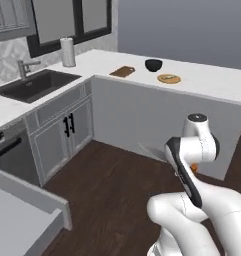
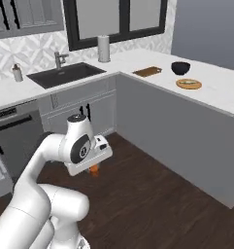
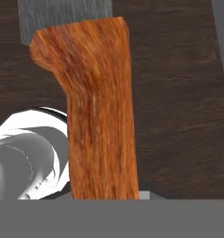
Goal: Pick up the knife from the drawer and place it on the cutting board. Then place the meat from the plate to the cutting board.
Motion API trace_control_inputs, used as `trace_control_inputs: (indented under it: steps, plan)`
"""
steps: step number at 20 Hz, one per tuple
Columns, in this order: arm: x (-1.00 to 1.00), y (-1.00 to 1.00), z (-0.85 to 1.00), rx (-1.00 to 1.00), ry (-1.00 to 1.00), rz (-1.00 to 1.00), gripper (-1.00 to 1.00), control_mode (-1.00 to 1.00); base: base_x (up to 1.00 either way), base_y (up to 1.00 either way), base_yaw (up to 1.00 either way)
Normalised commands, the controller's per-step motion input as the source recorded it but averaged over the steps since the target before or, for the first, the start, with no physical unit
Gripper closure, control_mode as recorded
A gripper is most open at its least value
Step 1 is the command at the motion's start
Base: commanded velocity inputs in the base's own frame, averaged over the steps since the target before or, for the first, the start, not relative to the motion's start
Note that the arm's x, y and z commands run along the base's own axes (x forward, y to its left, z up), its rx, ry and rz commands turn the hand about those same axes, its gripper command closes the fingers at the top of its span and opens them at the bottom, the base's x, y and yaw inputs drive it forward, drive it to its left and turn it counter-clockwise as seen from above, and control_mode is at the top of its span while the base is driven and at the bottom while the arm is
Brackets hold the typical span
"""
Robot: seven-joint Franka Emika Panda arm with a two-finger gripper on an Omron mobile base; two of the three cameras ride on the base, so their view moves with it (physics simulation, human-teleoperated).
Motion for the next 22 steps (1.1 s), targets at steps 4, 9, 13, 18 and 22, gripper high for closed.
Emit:
trace_control_inputs:
  steps: [4,9,13,18,22]
  plan:
    - [0.00,0.00,0.00,0.00,0.00,0.00,1.00,1.00,0.79,-0.36,-0.47]
    - [0.00,0.00,0.00,0.00,0.00,0.00,1.00,1.00,1.00,0.04,0.00]
    - [0.00,0.00,0.00,0.00,0.00,0.00,1.00,1.00,1.00,-0.03,0.00]
    - [0.00,0.00,0.00,0.00,0.00,0.00,1.00,1.00,1.00,-0.10,-0.25]
    - [0.00,0.00,0.00,0.00,0.00,0.00,1.00,1.00,0.92,0.54,-0.09]
